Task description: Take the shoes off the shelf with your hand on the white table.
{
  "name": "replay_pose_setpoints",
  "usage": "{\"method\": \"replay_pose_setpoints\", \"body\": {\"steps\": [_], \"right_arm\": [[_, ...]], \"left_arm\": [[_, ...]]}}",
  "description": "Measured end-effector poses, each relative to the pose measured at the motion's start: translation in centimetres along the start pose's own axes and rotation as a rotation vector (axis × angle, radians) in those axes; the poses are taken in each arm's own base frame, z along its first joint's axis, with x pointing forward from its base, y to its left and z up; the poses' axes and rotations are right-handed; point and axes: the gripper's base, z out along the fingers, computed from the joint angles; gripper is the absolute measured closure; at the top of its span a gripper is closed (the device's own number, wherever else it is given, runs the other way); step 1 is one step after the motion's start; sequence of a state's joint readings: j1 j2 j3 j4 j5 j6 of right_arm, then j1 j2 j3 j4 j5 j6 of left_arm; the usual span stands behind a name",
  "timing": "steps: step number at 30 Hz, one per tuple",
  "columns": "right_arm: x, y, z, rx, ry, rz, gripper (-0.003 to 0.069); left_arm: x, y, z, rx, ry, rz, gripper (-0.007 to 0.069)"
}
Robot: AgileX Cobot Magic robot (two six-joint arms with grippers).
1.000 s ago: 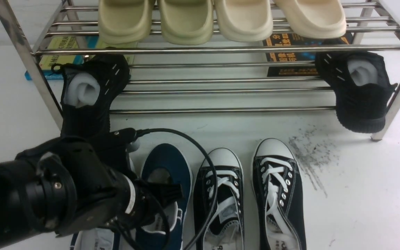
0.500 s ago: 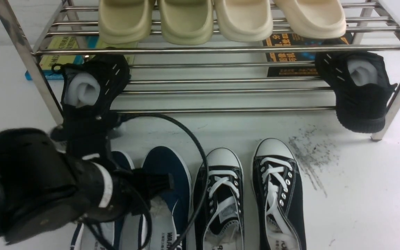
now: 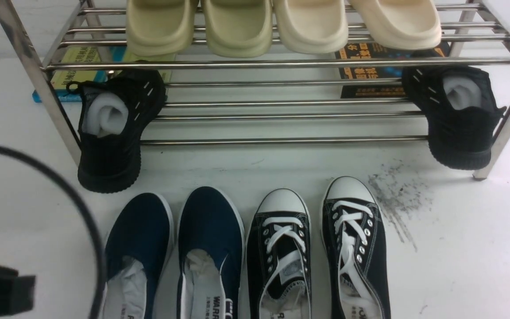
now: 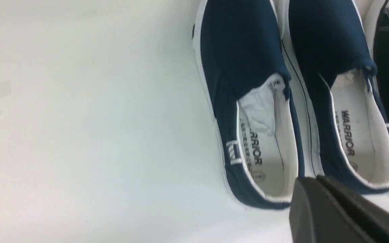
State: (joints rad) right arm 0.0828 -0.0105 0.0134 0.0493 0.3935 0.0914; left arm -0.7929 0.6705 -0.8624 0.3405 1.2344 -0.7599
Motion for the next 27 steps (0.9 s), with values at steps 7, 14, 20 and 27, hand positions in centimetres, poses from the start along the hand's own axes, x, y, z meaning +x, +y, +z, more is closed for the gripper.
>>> {"method": "replay_pose_setpoints", "body": {"steps": [7, 14, 20, 27], "right_arm": [[0.0, 0.0, 0.0, 0.000, 0.000, 0.000, 0.0421], [0.0, 0.0, 0.0, 0.000, 0.000, 0.000, 0.0421], [0.0, 0.0, 0.0, 0.000, 0.000, 0.000, 0.0421], [0.0, 0.0, 0.0, 0.000, 0.000, 0.000, 0.0421]], "left_arm": [[2.8, 1.4, 0.1, 0.214, -0.205, -0.031, 0.0624], [3.5, 0.7, 1.4, 0.405, -0.345, -0.132, 0.0624], [3.9, 0.8, 1.8, 0.379, -0.321, -0.132, 0.0621], [4.0, 0.9, 1.9, 0.375, -0.305, -0.163, 0.0610]]}}
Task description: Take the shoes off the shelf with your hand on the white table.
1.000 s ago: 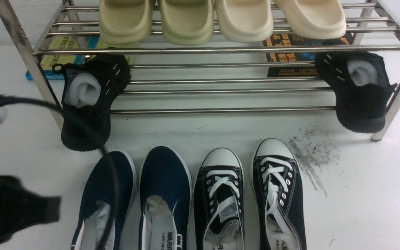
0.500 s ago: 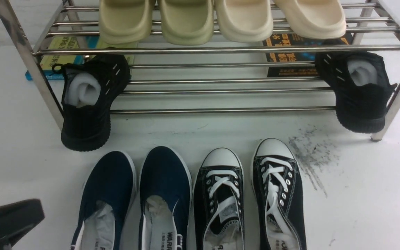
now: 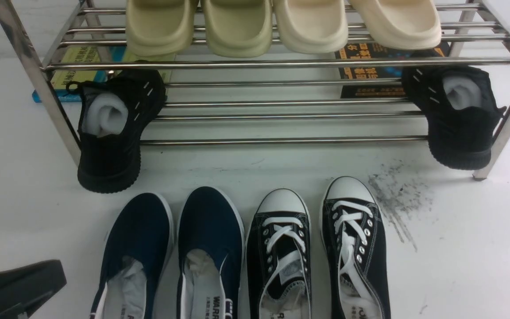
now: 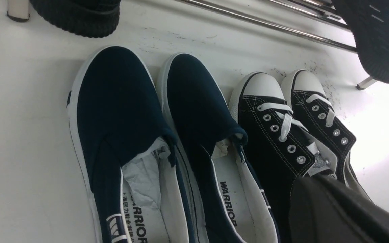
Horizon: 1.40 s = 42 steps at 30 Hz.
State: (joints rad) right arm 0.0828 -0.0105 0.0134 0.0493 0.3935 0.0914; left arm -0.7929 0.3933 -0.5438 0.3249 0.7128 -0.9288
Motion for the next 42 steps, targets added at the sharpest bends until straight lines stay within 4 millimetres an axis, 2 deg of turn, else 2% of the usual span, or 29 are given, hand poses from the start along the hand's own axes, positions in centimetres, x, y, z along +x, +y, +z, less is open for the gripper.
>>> {"method": "replay_pose_setpoints", "body": {"steps": [5, 8, 10, 13, 16, 18, 21, 26, 33, 36, 42], "right_arm": [[0.0, 0.0, 0.0, 0.000, 0.000, 0.000, 0.0421], [0.0, 0.0, 0.0, 0.000, 0.000, 0.000, 0.0421], [0.0, 0.0, 0.0, 0.000, 0.000, 0.000, 0.0421], [0.0, 0.0, 0.0, 0.000, 0.000, 0.000, 0.0421], [0.0, 0.0, 0.0, 0.000, 0.000, 0.000, 0.0421], [0.0, 0.0, 0.0, 0.000, 0.000, 0.000, 0.0421], [0.0, 0.0, 0.0, 0.000, 0.000, 0.000, 0.0421], [0.0, 0.0, 0.0, 0.000, 0.000, 0.000, 0.0421], [0.0, 0.0, 0.0, 0.000, 0.000, 0.000, 0.0421], [0.0, 0.0, 0.0, 0.000, 0.000, 0.000, 0.0421], [0.0, 0.0, 0.0, 0.000, 0.000, 0.000, 0.0421]], "left_arm": [[0.2, 0.1, 0.2, 0.001, 0.000, -0.029, 0.0606], [1.3, 0.7, 1.1, 0.015, -0.013, 0.003, 0.0606], [2.5, 1.2, 2.0, 0.056, -0.042, 0.046, 0.0605], [5.3, 2.5, 3.3, 0.132, -0.064, 0.094, 0.0601], [7.6, 3.7, 3.8, 0.189, -0.070, 0.111, 0.0594], [8.4, 4.4, 3.8, 0.184, -0.083, 0.124, 0.0592], [8.8, 4.9, 3.8, 0.158, -0.111, 0.190, 0.0592], [8.1, 5.8, 3.5, 0.009, -0.238, 0.334, 0.0589], [8.5, 7.5, 2.8, -0.207, -0.308, 0.259, 0.0583], [10.2, 9.1, 3.3, -0.318, -0.252, 0.180, 0.0581], [10.1, 9.3, 3.1, -0.343, -0.282, 0.151, 0.0577]]}}
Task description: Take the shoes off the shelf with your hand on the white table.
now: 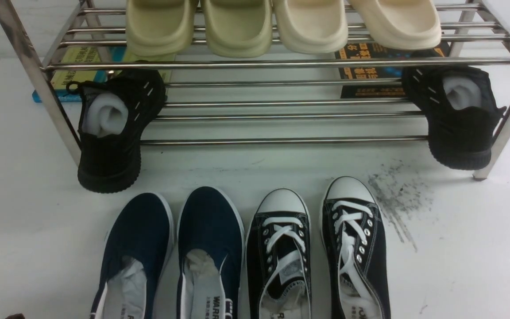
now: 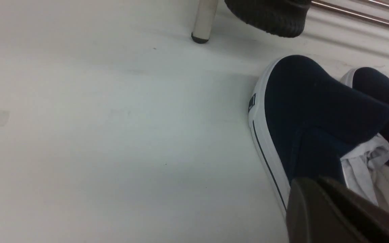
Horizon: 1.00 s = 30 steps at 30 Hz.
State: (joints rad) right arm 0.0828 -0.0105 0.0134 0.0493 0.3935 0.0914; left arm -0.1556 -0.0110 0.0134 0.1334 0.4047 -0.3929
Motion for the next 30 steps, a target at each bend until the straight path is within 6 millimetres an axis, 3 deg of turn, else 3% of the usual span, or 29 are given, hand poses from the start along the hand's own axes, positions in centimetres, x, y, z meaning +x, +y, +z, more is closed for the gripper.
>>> {"method": "replay_pose_setpoints", "body": {"steps": [30], "right_arm": [[0.00, 0.00, 0.00, 0.000, 0.000, 0.000, 0.0421]], "left_arm": [[-0.14, 0.91, -0.11, -0.159, -0.037, -0.083, 0.0552]]}}
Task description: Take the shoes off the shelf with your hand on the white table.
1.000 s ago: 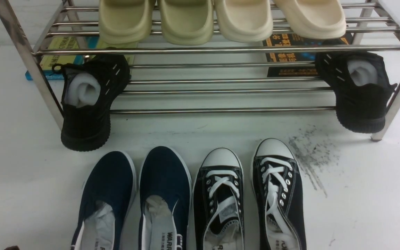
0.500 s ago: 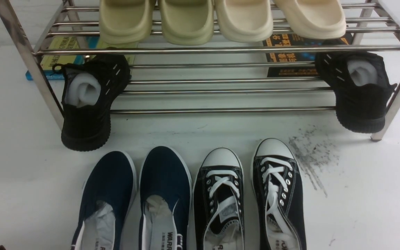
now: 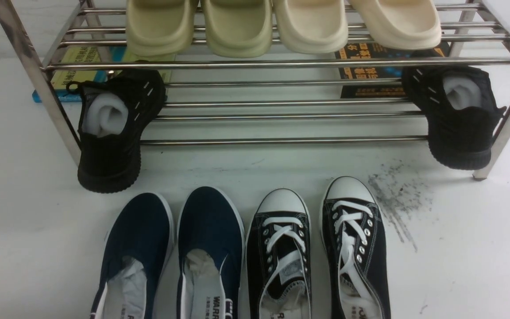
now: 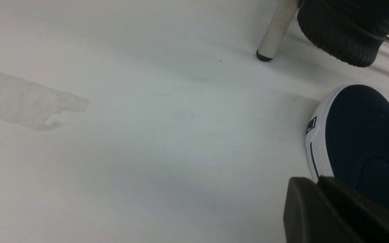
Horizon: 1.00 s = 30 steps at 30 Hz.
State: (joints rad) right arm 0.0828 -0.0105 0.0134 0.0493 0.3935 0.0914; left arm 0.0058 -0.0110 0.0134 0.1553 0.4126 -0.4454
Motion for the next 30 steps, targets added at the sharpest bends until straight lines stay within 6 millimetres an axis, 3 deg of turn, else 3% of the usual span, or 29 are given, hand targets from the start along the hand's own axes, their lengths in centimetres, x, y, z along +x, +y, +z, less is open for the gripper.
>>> {"method": "replay_pose_setpoints", "body": {"steps": [30], "right_arm": [[0.00, 0.00, 0.00, 0.000, 0.000, 0.000, 0.0421]], "left_arm": [[-0.04, 0.07, 0.00, -0.008, -0.005, 0.021, 0.0535]]}}
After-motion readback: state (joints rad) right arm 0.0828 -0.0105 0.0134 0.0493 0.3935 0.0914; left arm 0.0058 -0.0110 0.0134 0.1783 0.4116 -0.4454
